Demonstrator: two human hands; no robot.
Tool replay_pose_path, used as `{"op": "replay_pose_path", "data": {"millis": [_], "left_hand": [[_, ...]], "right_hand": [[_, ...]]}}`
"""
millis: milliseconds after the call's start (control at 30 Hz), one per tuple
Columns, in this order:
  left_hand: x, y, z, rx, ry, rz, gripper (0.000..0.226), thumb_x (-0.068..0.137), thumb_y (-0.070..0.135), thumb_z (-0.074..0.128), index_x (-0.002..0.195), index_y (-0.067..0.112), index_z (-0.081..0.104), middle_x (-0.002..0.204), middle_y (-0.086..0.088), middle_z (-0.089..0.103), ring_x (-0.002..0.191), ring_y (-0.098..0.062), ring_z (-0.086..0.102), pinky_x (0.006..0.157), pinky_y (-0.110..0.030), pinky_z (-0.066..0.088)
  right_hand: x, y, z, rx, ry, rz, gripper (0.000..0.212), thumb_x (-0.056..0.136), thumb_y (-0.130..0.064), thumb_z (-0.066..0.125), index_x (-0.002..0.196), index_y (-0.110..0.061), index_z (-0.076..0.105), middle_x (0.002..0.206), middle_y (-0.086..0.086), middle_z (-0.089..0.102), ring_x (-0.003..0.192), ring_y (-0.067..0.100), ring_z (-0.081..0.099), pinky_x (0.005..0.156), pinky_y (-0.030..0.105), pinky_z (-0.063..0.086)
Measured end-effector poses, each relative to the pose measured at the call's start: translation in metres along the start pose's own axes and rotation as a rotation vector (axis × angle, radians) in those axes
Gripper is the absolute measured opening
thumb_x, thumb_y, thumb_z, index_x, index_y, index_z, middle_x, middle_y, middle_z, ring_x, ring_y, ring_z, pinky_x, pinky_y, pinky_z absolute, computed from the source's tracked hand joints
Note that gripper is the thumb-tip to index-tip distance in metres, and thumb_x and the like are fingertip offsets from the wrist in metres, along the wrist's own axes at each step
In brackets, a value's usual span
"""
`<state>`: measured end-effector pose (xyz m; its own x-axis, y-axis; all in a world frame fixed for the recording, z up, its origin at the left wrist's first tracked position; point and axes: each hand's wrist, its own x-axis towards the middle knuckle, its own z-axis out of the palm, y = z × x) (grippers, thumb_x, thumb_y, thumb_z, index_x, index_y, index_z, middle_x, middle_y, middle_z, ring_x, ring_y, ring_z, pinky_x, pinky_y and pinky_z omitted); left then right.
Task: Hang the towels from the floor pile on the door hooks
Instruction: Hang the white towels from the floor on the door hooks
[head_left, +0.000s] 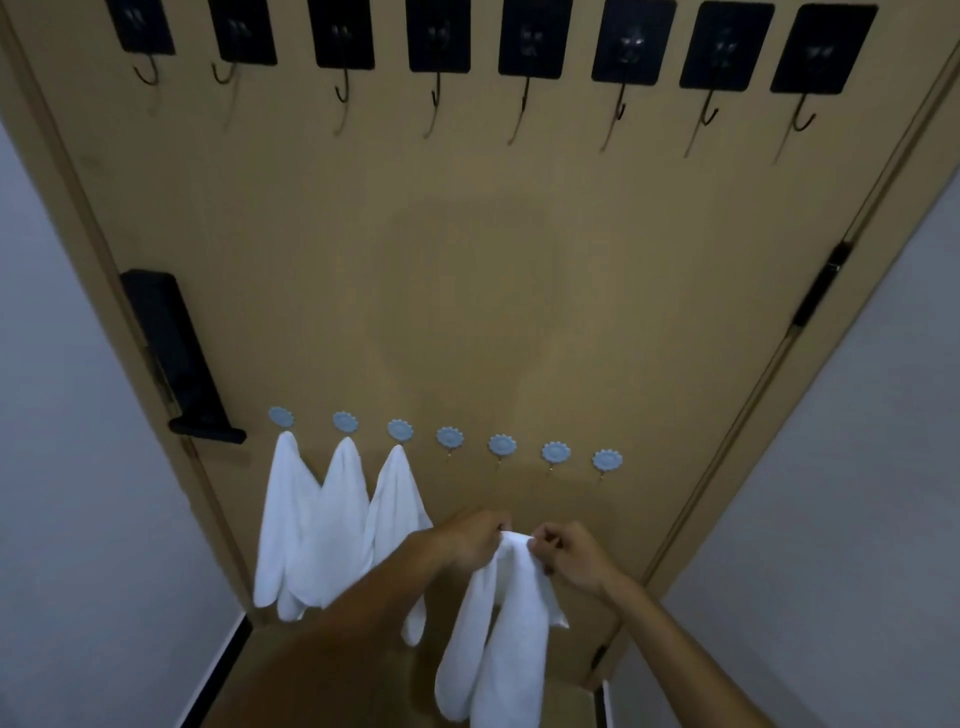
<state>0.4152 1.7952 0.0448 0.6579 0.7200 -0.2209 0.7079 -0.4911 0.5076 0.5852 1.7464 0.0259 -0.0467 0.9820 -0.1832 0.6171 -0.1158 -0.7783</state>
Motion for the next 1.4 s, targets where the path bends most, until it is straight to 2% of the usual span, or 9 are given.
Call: {"op": "replay_pose_path", "data": {"millis": [233, 367, 467, 600, 733, 833, 1033, 1167, 1400], "left_hand": [[0.058, -0.074, -0.032, -0.103, 0.037, 0.026, 0.019, 0.091, -0.001, 0.037, 0.085, 0.016, 0.045, 0.077, 0.002, 0.048, 0.076, -0.014, 0.039, 0.062, -0.024, 0.031], [0.081, -0.126, -0.05, -0.143, 0.107, 0.098, 0.018, 0.071, -0.001, 0.039, 0.076, 0.016, 0.041, 0.071, 0.0, 0.044, 0.066, -0.012, 0.038, 0.067, -0.028, 0.033], [0.1, -0.166, -0.051, -0.032, 0.25, 0.126, 0.02, 0.053, -0.001, 0.049, 0.064, 0.014, 0.056, 0.067, 0.001, 0.061, 0.075, -0.008, 0.048, 0.08, -0.004, 0.032], [0.128, -0.222, -0.037, 0.073, 0.36, 0.19, 0.023, 0.07, 0.015, 0.041, 0.089, 0.024, 0.052, 0.089, -0.007, 0.069, 0.088, -0.014, 0.062, 0.083, -0.016, 0.042], [0.131, -0.213, -0.045, 0.122, 0.221, 0.11, 0.046, 0.057, 0.023, 0.08, 0.097, 0.027, 0.059, 0.101, 0.006, 0.061, 0.087, -0.005, 0.066, 0.08, -0.014, 0.046], [0.13, -0.189, -0.044, 0.186, 0.105, -0.015, 0.042, 0.092, 0.02, 0.05, 0.134, 0.013, 0.044, 0.14, -0.005, 0.043, 0.133, -0.017, 0.042, 0.108, -0.024, 0.028], [0.141, -0.178, -0.027, 0.121, 0.032, -0.056, 0.041, 0.099, 0.02, 0.034, 0.139, 0.014, 0.038, 0.146, -0.009, 0.039, 0.139, -0.025, 0.032, 0.112, -0.029, 0.025], [0.143, -0.179, -0.024, 0.057, 0.136, -0.139, 0.034, 0.101, 0.024, 0.03, 0.12, 0.01, 0.054, 0.136, -0.008, 0.049, 0.133, -0.021, 0.037, 0.109, -0.024, 0.024], [0.137, -0.18, -0.029, -0.219, 0.186, -0.27, 0.038, 0.101, 0.038, 0.031, 0.07, 0.019, 0.042, 0.087, 0.007, 0.059, 0.106, -0.01, 0.057, 0.072, -0.006, 0.021]], "right_hand": [[0.092, -0.003, 0.024, -0.183, 0.067, 0.044, 0.025, 0.092, -0.013, 0.049, 0.067, -0.017, 0.043, 0.057, -0.008, 0.048, 0.054, 0.009, 0.047, 0.053, 0.023, 0.038], [0.14, -0.018, 0.038, -0.152, 0.117, 0.017, 0.032, 0.087, -0.002, 0.047, 0.071, -0.028, 0.037, 0.057, -0.013, 0.045, 0.053, -0.004, 0.049, 0.056, 0.021, 0.035], [0.173, -0.024, 0.053, -0.176, 0.148, 0.014, 0.035, 0.081, 0.007, 0.041, 0.072, -0.028, 0.039, 0.062, -0.015, 0.041, 0.057, -0.002, 0.043, 0.056, 0.016, 0.029], [0.207, -0.017, 0.074, -0.314, 0.154, -0.003, 0.034, 0.092, -0.001, 0.041, 0.082, -0.033, 0.042, 0.081, -0.012, 0.045, 0.076, 0.006, 0.041, 0.063, 0.01, 0.035], [0.222, -0.01, 0.088, -0.227, 0.332, 0.082, 0.024, 0.091, 0.004, 0.039, 0.074, -0.011, 0.046, 0.071, -0.002, 0.047, 0.069, 0.009, 0.041, 0.062, 0.011, 0.039], [0.232, 0.0, 0.101, -0.252, 0.367, 0.035, 0.021, 0.082, -0.014, 0.036, 0.082, -0.009, 0.057, 0.089, 0.001, 0.055, 0.085, 0.008, 0.051, 0.077, 0.004, 0.036], [0.227, -0.01, 0.118, 0.081, 0.327, 0.131, 0.025, 0.085, -0.009, 0.04, 0.075, -0.012, 0.064, 0.075, -0.001, 0.063, 0.074, -0.01, 0.053, 0.069, 0.014, 0.036], [0.23, 0.005, 0.131, 0.091, 0.25, 0.231, 0.032, 0.081, 0.001, 0.043, 0.101, -0.006, 0.067, 0.102, 0.01, 0.065, 0.1, 0.016, 0.055, 0.08, 0.02, 0.038], [0.227, 0.003, 0.127, 0.131, 0.094, 0.325, 0.04, 0.088, -0.004, 0.043, 0.125, -0.016, 0.051, 0.12, 0.006, 0.063, 0.113, 0.022, 0.058, 0.087, 0.025, 0.042]]}}
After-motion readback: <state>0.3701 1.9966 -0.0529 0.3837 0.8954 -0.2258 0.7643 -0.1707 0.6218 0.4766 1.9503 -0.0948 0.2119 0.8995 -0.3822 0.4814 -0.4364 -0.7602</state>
